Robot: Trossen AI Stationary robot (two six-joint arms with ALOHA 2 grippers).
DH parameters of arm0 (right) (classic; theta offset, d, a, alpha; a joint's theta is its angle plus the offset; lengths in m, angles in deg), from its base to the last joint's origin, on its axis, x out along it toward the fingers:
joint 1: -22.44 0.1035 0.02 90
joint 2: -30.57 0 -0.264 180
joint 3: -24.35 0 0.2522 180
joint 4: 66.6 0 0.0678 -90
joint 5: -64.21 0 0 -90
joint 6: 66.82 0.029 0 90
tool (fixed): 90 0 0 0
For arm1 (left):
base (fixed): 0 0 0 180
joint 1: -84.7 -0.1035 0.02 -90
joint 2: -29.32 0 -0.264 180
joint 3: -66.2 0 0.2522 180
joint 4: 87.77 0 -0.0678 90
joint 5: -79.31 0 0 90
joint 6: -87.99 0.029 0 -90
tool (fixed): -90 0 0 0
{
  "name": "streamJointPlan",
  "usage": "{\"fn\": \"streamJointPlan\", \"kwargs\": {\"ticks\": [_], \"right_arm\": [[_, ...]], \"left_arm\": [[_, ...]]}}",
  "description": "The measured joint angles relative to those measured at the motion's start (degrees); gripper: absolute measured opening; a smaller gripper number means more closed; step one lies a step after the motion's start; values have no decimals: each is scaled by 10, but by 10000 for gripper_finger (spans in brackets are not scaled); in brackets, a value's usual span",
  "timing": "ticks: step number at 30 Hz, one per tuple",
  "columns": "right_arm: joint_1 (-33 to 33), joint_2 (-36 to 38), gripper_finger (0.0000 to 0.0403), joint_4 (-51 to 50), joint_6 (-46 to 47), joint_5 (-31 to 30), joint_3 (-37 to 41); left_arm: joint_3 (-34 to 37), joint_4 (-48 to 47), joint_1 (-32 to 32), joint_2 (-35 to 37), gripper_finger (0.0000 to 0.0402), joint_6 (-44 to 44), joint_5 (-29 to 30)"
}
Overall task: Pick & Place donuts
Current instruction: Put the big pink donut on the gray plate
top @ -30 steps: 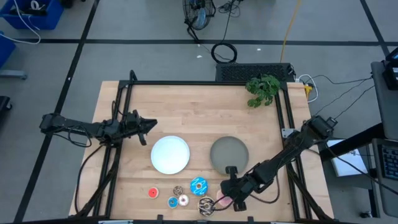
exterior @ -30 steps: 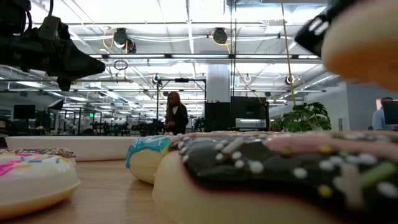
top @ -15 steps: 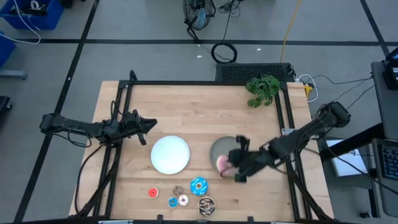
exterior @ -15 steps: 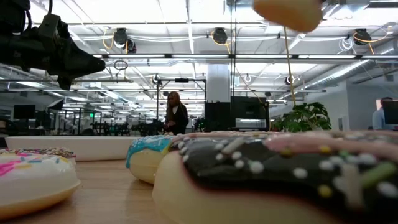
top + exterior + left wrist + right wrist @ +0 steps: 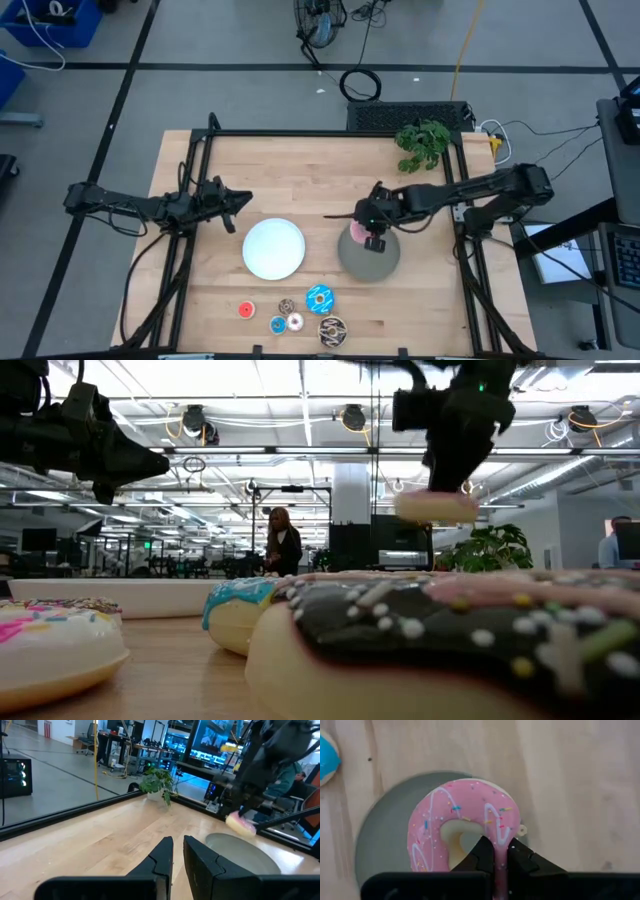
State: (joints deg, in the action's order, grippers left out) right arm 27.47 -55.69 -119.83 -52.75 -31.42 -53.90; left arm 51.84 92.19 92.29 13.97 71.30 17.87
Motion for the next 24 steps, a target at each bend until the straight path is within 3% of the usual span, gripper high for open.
{"fn": "streamJointPlan", "kwargs": {"ticks": [7, 16, 24], "right_arm": [[-17, -11, 11, 78, -14, 16, 58], [-17, -18, 11, 70, 17, 29, 64], [-16, -80, 11, 93, 24, 34, 63]], "left_arm": [[0, 0, 0, 0, 51, 1, 0], [0, 5, 0, 0, 51, 13, 6], [0, 7, 0, 0, 51, 17, 6]]}}
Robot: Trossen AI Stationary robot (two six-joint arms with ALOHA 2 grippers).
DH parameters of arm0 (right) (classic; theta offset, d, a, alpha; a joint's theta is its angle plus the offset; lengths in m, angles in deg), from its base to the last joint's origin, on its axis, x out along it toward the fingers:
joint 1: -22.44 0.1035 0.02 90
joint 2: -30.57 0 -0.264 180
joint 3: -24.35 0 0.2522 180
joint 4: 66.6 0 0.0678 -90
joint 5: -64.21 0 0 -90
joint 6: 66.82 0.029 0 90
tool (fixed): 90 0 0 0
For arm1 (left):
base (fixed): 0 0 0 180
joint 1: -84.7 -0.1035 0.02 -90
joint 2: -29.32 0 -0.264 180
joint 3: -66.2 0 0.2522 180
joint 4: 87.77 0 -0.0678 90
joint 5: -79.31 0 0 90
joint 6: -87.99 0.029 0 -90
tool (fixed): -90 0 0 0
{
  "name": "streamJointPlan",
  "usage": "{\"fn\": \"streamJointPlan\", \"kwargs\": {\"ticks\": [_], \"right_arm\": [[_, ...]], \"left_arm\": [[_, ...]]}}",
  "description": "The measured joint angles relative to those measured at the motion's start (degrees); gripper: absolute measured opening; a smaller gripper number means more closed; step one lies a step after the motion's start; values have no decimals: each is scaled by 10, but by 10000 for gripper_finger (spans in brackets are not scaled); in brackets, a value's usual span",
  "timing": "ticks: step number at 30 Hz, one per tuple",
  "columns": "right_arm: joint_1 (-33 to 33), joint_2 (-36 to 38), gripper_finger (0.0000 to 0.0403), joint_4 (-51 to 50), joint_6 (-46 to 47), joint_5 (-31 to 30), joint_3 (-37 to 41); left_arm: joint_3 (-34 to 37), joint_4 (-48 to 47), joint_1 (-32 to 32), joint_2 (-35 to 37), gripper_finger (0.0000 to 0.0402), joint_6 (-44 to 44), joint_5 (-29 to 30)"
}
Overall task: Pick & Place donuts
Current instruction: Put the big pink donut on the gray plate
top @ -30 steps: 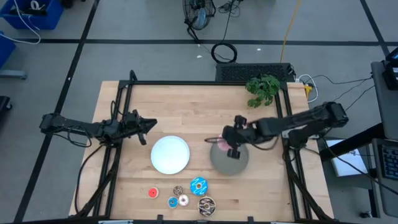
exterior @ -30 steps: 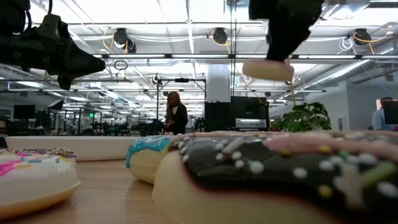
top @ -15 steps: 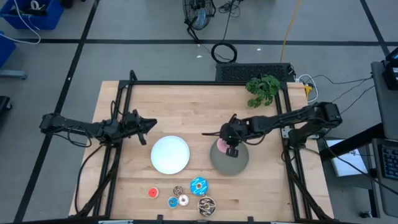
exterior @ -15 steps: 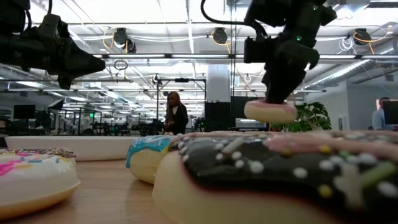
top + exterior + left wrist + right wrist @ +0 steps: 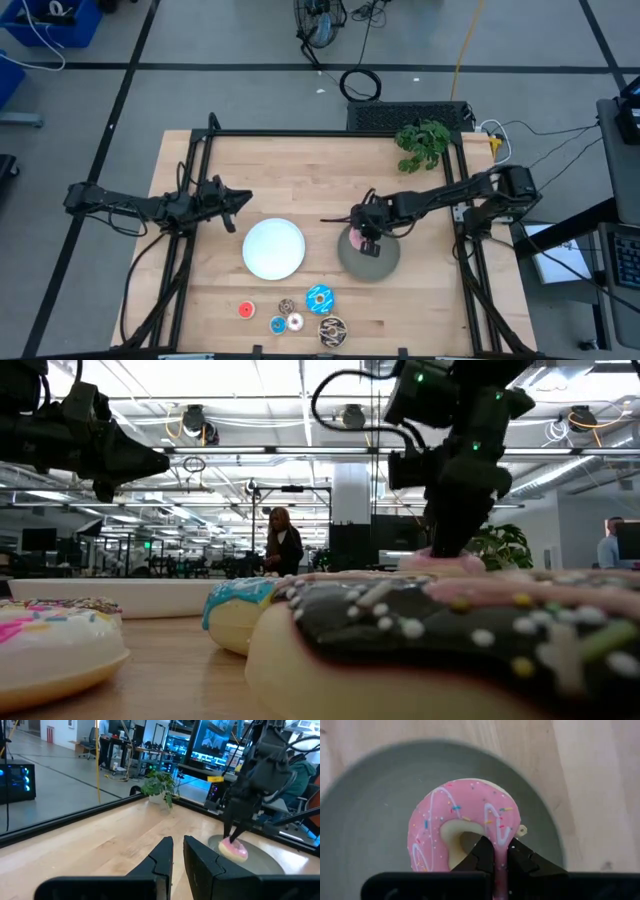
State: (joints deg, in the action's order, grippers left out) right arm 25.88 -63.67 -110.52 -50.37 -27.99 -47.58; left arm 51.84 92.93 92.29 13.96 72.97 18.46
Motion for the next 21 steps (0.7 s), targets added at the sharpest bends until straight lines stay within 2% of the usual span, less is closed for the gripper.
{"fn": "streamJointPlan", "kwargs": {"ticks": [4, 9, 16, 21], "right_arm": [[0, -33, 11, 5, 0, 23, 0], [-3, -57, 12, 7, -10, 23, -3], [-7, -46, 17, 20, -11, -5, 0], [-7, -39, 47, 20, -17, -7, 0]], "left_arm": [[0, 0, 0, 0, 51, 12, 0], [0, 0, 0, 0, 51, 12, 0], [0, 0, 0, 0, 51, 12, 0], [0, 0, 0, 0, 51, 12, -1]]}}
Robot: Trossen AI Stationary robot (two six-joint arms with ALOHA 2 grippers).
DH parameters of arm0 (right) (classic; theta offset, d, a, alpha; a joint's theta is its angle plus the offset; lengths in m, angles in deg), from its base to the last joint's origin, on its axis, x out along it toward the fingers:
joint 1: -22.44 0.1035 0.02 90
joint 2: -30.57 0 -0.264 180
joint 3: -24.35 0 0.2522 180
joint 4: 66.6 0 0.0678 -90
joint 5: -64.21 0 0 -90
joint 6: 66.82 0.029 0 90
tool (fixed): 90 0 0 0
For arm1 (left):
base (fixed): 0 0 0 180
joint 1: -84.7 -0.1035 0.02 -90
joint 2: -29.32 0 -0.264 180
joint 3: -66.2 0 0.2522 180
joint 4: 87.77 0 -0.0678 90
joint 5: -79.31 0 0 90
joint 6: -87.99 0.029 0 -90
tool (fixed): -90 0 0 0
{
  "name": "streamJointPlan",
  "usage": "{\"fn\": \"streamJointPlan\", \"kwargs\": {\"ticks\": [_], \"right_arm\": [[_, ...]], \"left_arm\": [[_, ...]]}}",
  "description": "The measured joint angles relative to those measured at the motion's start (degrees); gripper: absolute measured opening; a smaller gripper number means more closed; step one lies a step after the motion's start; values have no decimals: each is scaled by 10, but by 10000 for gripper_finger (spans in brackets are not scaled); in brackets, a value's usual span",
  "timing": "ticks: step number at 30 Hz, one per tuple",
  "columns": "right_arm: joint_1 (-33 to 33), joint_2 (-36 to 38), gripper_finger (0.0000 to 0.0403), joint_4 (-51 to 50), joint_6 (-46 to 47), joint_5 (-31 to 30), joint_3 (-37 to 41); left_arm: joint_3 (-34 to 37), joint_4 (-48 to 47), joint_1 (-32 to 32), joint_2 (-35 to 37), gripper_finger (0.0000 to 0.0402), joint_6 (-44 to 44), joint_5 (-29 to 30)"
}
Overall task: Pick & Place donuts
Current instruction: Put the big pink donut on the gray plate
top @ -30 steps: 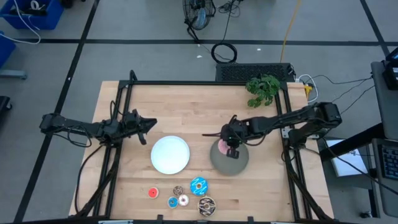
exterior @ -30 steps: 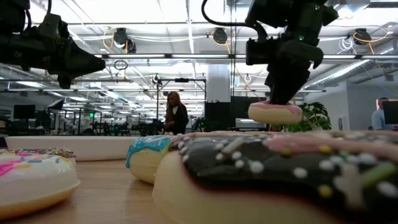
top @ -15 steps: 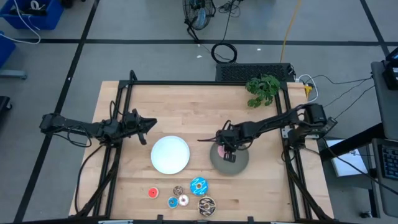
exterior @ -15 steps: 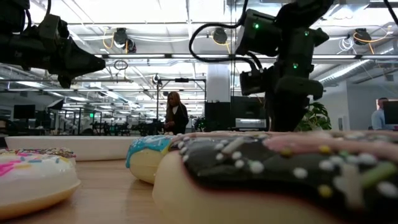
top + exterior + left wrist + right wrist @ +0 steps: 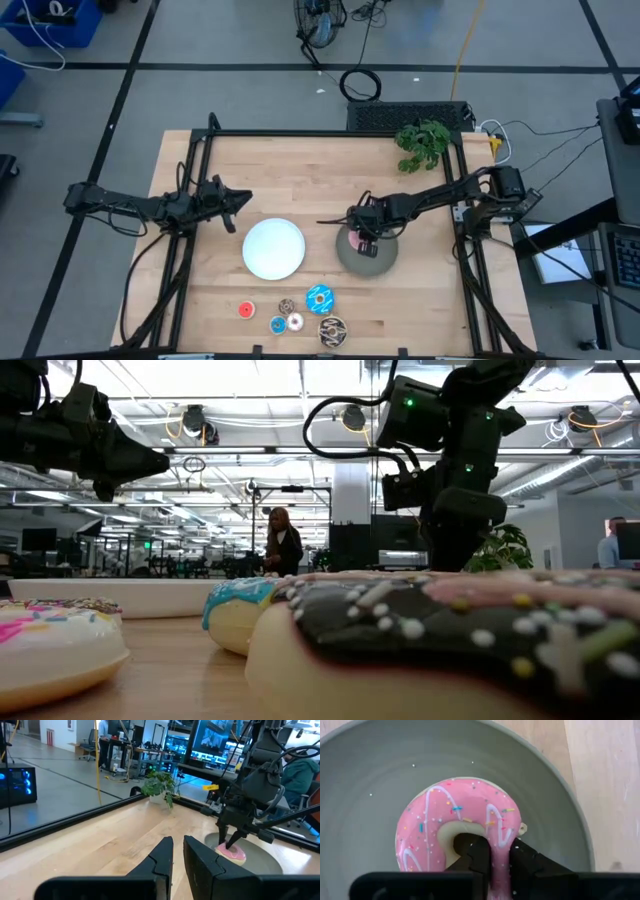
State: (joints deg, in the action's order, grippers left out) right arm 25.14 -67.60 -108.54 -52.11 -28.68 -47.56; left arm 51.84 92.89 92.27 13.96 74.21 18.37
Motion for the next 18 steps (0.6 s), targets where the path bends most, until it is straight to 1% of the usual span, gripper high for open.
{"fn": "streamJointPlan", "kwargs": {"ticks": [11, 14, 18], "right_arm": [[-1, 1, 166, 1, -11, -3, 0], [-1, 1, 188, 1, -14, -4, 0], [-1, 7, 208, -2, -24, -4, 0]], "left_arm": [[0, -1, 0, 0, 51, -1, -6], [0, -1, 0, 0, 51, -1, -6], [0, -1, 0, 0, 51, -2, -6]]}}
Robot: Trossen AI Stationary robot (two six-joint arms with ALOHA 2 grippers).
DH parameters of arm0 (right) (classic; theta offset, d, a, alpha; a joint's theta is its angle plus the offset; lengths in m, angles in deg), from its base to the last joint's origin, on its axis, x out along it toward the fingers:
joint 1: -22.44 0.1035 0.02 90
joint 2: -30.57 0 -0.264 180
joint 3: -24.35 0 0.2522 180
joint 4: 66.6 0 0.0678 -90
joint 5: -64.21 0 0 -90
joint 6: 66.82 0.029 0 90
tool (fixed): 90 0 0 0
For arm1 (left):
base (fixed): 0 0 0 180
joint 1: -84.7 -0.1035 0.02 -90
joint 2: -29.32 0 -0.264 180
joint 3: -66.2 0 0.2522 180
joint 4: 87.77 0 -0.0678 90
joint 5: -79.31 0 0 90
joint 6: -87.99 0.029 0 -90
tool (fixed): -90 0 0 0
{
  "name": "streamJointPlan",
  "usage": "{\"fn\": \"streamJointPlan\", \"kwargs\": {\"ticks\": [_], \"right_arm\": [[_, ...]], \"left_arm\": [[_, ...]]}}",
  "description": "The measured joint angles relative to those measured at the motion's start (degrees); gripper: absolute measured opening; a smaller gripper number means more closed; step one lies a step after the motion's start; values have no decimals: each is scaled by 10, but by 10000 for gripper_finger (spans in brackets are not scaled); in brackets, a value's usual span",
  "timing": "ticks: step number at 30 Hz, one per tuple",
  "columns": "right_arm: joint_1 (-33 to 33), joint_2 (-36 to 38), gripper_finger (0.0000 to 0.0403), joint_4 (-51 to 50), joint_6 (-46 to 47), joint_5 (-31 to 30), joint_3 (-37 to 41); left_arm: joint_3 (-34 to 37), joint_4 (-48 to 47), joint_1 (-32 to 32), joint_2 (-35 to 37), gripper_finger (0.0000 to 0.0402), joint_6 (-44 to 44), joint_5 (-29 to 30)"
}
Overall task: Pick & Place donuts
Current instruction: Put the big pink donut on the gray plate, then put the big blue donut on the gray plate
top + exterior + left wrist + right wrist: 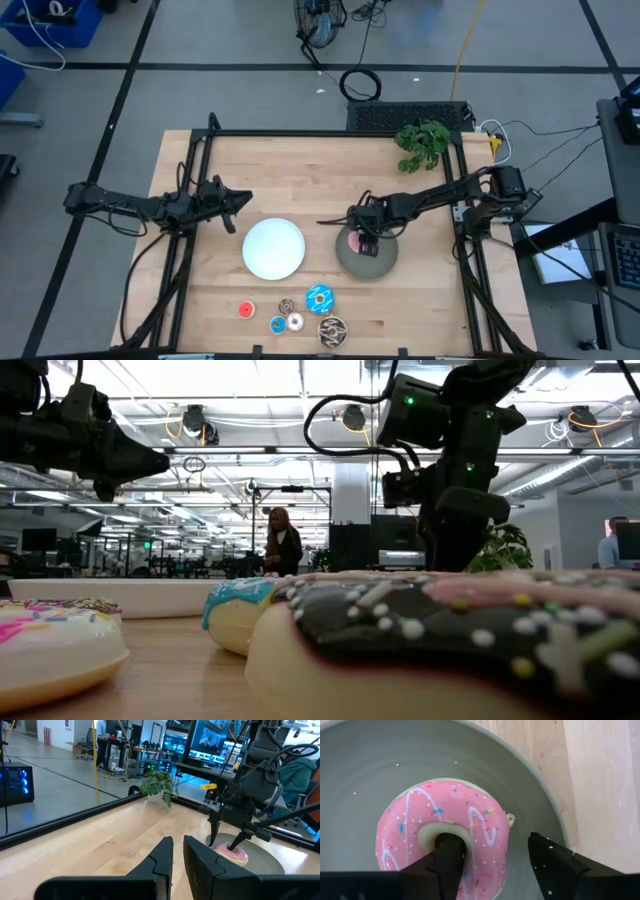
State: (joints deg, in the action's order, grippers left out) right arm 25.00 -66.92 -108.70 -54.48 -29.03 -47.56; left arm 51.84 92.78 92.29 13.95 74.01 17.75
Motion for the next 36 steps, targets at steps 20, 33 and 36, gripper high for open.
{"fn": "streamJointPlan", "kwargs": {"ticks": [20, 33, 36], "right_arm": [[12, 148, 231, -9, 44, 3, 0], [173, 223, 46, 65, 59, -46, -1], [205, 220, 8, 67, 66, -72, -1]], "left_arm": [[0, -7, 0, 0, 51, -3, -1], [0, -6, 0, 0, 51, 6, 2], [0, -5, 0, 0, 51, 6, 2]]}}
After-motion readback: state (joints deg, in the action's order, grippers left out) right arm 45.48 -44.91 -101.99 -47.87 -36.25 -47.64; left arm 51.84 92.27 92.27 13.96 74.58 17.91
